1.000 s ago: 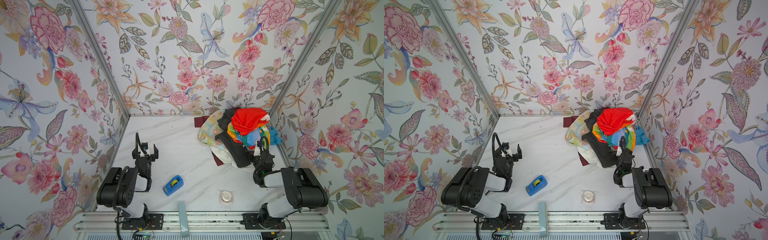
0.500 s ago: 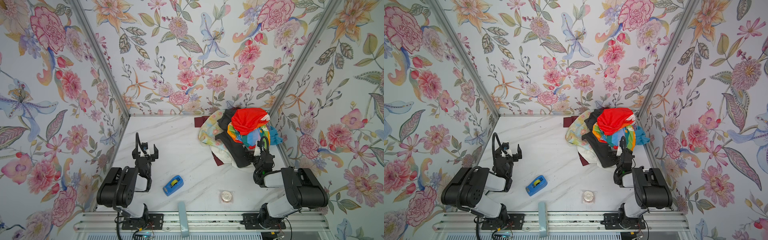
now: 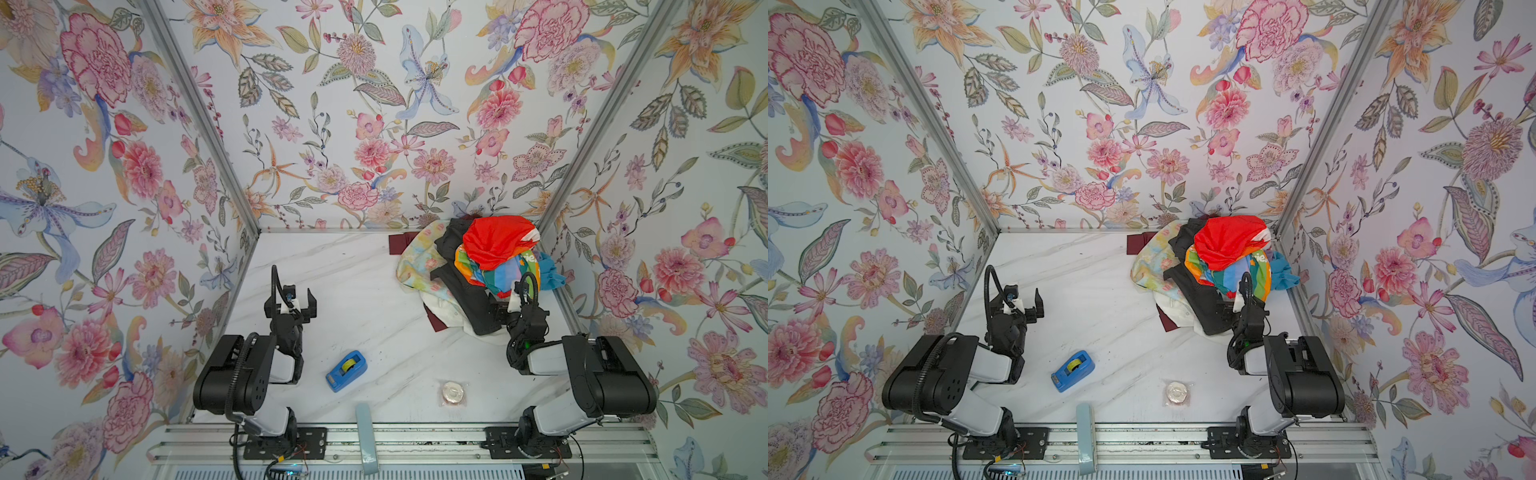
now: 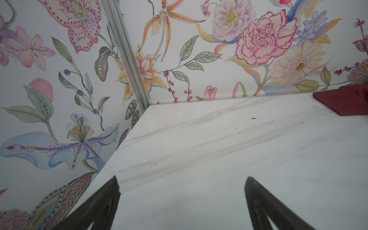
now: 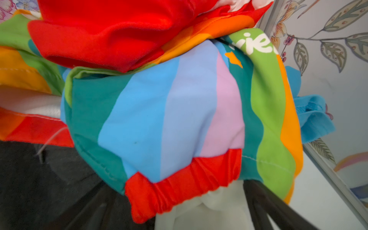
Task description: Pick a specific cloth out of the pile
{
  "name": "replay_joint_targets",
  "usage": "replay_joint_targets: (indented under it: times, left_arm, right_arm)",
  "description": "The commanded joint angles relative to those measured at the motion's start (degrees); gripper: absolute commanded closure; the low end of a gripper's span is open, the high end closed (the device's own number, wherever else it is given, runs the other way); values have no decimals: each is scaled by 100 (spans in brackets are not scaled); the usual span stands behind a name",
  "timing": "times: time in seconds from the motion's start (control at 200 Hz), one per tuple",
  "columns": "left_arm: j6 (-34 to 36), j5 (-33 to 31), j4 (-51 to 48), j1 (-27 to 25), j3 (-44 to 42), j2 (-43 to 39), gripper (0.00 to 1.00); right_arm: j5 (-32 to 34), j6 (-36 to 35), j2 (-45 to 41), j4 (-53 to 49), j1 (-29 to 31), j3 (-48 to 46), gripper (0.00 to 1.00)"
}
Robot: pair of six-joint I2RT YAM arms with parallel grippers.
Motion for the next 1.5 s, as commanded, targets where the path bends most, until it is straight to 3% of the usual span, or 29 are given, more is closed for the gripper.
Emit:
replay_joint_targets:
  times: [0.0,0.245,0.33,0.47,0.631,0.956,1.216,1.496]
  left_arm:
    - [72,105,-1,33,8,-39,1]
    - [81,87,32,26,-7,-48,1]
    - [-11,-211,-32,6,-14,-231,1]
    - [-9,-195,-1473,7,300,-1228,1]
    - [-71,553,-3439,-7,976,-2144,1]
    - [-315,2788,-5421,-19,1587,-3484,1]
    - [-627,4741,-5954,-39,1892,-3713,1]
    - [-743,5417,-6023,-152,1942,-3759,1]
  right_arm:
    - [5,-88,4,30,8,62,1]
    - [10,-83,3,26,8,59,1]
    - [18,-92,-9,49,13,39,1]
    - [316,-116,-61,-13,114,68,1]
    - [945,-128,-722,-1331,349,468,1]
    - [1039,300,-2272,-4123,640,1365,1]
    - [1226,385,-2486,-5642,1184,2182,1]
    - [1594,600,-2094,-7216,2135,3410,1]
